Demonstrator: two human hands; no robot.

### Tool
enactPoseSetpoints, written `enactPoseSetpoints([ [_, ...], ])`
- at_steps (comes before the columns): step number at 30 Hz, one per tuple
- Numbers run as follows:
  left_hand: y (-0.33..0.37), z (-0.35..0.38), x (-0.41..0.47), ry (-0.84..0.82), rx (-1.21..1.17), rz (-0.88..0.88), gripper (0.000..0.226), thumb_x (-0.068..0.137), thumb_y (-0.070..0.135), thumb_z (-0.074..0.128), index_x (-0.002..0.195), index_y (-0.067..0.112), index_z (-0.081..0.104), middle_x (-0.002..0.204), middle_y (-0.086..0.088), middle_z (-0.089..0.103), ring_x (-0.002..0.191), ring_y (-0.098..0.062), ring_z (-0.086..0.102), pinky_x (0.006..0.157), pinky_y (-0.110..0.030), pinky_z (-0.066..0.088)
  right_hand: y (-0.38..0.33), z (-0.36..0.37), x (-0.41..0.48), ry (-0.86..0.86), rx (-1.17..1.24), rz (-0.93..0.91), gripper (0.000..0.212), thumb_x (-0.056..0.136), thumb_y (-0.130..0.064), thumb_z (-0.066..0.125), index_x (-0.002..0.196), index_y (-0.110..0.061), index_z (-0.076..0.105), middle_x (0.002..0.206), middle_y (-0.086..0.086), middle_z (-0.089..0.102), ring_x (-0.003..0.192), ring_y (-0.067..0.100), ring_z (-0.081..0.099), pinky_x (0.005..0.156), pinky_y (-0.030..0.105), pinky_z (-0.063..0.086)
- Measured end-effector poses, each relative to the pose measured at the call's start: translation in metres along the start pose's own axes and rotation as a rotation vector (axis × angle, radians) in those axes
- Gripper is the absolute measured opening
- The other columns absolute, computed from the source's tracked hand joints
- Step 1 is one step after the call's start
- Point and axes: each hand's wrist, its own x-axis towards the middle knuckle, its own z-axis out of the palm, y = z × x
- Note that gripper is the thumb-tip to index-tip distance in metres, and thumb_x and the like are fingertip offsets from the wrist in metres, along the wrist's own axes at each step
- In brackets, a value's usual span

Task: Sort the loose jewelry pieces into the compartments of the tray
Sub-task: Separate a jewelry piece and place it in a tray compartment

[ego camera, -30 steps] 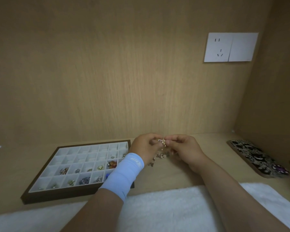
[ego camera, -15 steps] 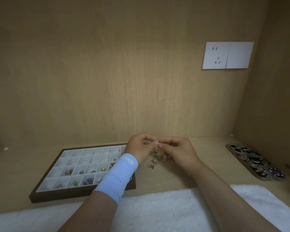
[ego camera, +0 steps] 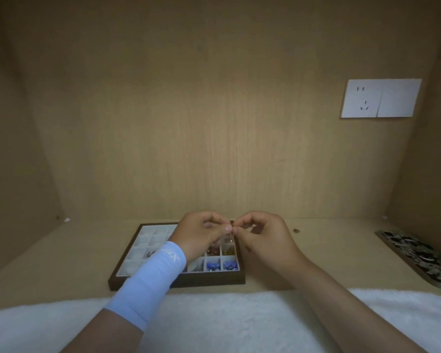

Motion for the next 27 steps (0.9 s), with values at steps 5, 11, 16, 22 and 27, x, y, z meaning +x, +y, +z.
enactPoseSetpoints([
  [5, -0.007, -0.043, -0.014, 0.007, 0.082, 0.042, 0.004, 0.084, 0.025, 0.076, 0.087, 0.027, 0.075, 0.083, 0.005, 0.076, 0.073, -0.011, 0.071, 0.075, -0.029, 0.057, -0.026, 0.029, 0.003, -0.095, -0.089, -0.075, 0.013, 0.077, -0.046, 0.072, 0.085, -0.036, 0.073, 0.081, -0.014, 0.073, 0.053, 0.008, 0.061, 0.051, 0.029, 0.053],
  [11, -0.024, -0.096, -0.031, -0.014, 0.082, 0.015, 0.004, 0.086, 0.018, 0.073, 0.089, 0.020, 0.076, 0.085, 0.000, 0.076, 0.077, -0.011, 0.068, 0.076, -0.027, 0.056, -0.047, 0.068, 0.017, -0.259, -0.294, -0.158, 0.005, 0.090, -0.038, 0.071, 0.087, -0.036, 0.075, 0.076, -0.029, 0.068, 0.053, -0.003, 0.058, 0.052, 0.011, 0.038],
  [16, -0.044, -0.145, -0.040, 0.031, 0.389, -0.068, 0.008, 0.081, 0.027, 0.077, 0.081, 0.034, 0.073, 0.083, 0.016, 0.072, 0.073, 0.006, 0.061, 0.075, -0.013, 0.044, -0.065, 0.106, 0.028, -0.444, -0.456, -0.229, 0.008, 0.094, -0.037, 0.066, 0.089, -0.036, 0.073, 0.087, -0.024, 0.069, 0.070, -0.013, 0.058, 0.057, 0.009, 0.034],
  [22, -0.061, -0.158, -0.042, 0.026, 0.572, -0.242, 0.017, 0.077, 0.036, 0.076, 0.090, 0.036, 0.065, 0.096, 0.010, 0.065, 0.084, -0.007, 0.061, 0.079, -0.020, 0.045, -0.074, 0.146, 0.039, -0.578, -0.635, -0.321, 0.010, 0.094, -0.029, 0.064, 0.090, -0.030, 0.073, 0.091, -0.012, 0.070, 0.080, 0.004, 0.060, 0.074, 0.033, 0.054],
  [27, -0.066, -0.159, -0.044, -0.063, 0.643, -0.324, 0.029, 0.076, 0.035, 0.075, 0.097, 0.038, 0.055, 0.096, 0.012, 0.061, 0.093, -0.013, 0.061, 0.089, -0.028, 0.048, -0.071, 0.163, 0.041, -0.619, -0.731, -0.350, 0.012, 0.091, -0.031, 0.061, 0.087, -0.027, 0.072, 0.090, -0.009, 0.069, 0.082, 0.013, 0.061, 0.075, 0.038, 0.053],
])
